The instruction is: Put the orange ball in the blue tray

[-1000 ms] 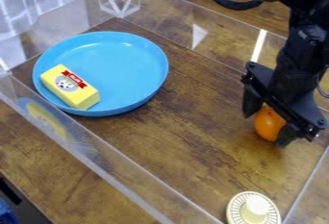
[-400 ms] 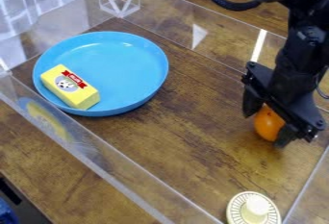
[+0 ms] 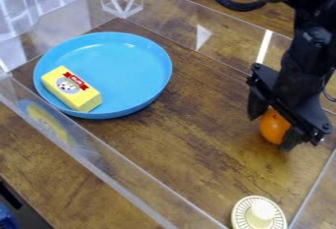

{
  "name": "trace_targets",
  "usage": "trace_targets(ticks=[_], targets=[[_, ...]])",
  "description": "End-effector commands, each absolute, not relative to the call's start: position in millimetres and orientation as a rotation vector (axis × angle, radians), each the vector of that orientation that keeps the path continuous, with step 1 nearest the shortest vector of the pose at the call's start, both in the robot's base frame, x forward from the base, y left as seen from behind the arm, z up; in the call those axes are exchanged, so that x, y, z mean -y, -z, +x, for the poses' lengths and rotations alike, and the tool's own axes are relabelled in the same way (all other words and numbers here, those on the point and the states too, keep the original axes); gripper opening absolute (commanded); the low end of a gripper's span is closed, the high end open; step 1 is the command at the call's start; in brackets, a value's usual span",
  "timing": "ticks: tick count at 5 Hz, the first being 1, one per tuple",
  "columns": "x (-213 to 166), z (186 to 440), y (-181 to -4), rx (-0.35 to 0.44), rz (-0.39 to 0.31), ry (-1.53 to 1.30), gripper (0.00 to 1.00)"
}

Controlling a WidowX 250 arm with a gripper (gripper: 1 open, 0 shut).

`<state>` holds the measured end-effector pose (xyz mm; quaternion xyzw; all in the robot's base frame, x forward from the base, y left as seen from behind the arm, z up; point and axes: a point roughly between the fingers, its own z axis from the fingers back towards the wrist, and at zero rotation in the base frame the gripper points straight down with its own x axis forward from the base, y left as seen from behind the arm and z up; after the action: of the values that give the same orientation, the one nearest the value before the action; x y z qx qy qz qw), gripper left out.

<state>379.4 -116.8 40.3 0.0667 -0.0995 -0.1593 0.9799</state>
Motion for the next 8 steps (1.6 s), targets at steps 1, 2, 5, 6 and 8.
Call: trace_targets(ticks=[1,2,5,6,8], targets=[[115.0,381.1,-60.3,0.246,0.131,0.319,0.0],[107.8,378.1,-89.9,0.28,0.155,0.302,0.0],[70.1,365.4,-152.2,0.394,0.242,0.203,1.0],[75.3,361.8,-139.3,0.385,0.238,0.212,1.0],[106.5,355.5,-109.5,0.41,0.184,0.255,1.0]])
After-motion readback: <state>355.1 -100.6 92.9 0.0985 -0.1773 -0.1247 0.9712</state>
